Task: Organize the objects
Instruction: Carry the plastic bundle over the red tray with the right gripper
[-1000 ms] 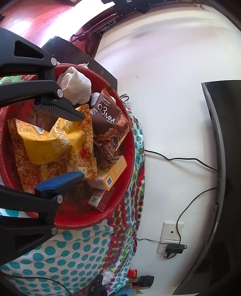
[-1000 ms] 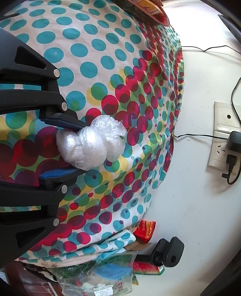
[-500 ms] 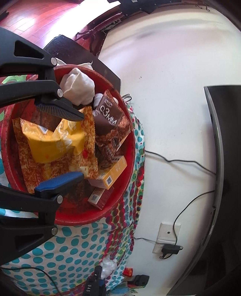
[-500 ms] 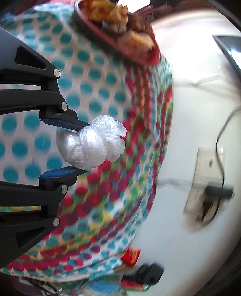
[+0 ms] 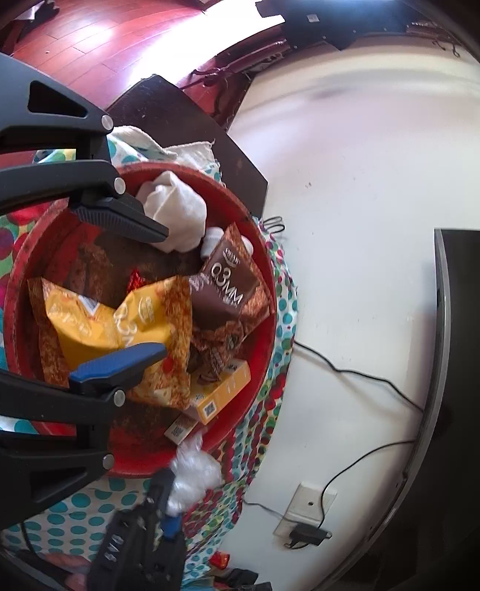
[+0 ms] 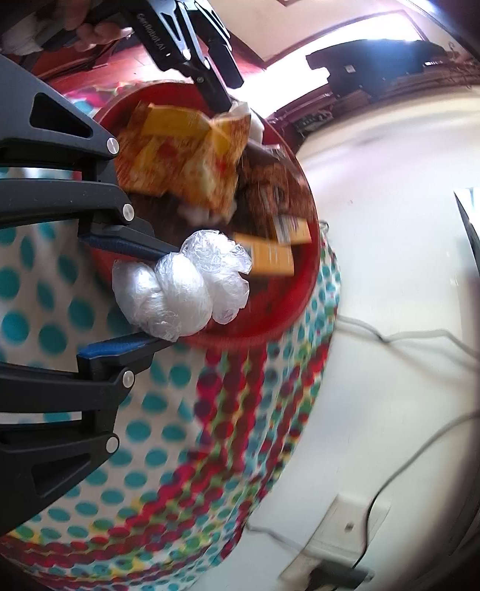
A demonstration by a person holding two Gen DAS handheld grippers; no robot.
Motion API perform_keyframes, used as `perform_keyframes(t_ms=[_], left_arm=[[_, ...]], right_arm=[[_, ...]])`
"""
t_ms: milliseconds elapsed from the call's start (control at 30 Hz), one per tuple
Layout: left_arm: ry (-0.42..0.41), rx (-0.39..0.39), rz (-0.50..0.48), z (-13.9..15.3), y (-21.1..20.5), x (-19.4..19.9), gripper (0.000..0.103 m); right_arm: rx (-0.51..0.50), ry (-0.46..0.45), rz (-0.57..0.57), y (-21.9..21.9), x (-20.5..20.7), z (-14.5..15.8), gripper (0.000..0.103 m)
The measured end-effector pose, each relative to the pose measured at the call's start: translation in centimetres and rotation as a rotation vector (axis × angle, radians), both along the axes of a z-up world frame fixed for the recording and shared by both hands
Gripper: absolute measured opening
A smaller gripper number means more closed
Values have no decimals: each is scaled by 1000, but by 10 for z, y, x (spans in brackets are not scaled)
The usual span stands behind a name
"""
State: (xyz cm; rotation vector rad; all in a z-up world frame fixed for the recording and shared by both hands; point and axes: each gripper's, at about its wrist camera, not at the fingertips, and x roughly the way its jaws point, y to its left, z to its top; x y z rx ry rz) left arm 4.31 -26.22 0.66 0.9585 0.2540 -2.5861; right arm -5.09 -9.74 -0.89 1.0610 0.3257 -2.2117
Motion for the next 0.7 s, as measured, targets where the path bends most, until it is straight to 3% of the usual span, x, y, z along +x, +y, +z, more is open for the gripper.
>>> perform_keyframes(t_ms=[600, 700], left_arm=[[-13, 32, 37, 1, -10, 4, 58], [-22, 35, 44, 0, -11, 4, 58]], right_arm=[[50, -23, 43, -43, 4, -19, 40], [40, 7, 25, -40, 9, -12, 59]])
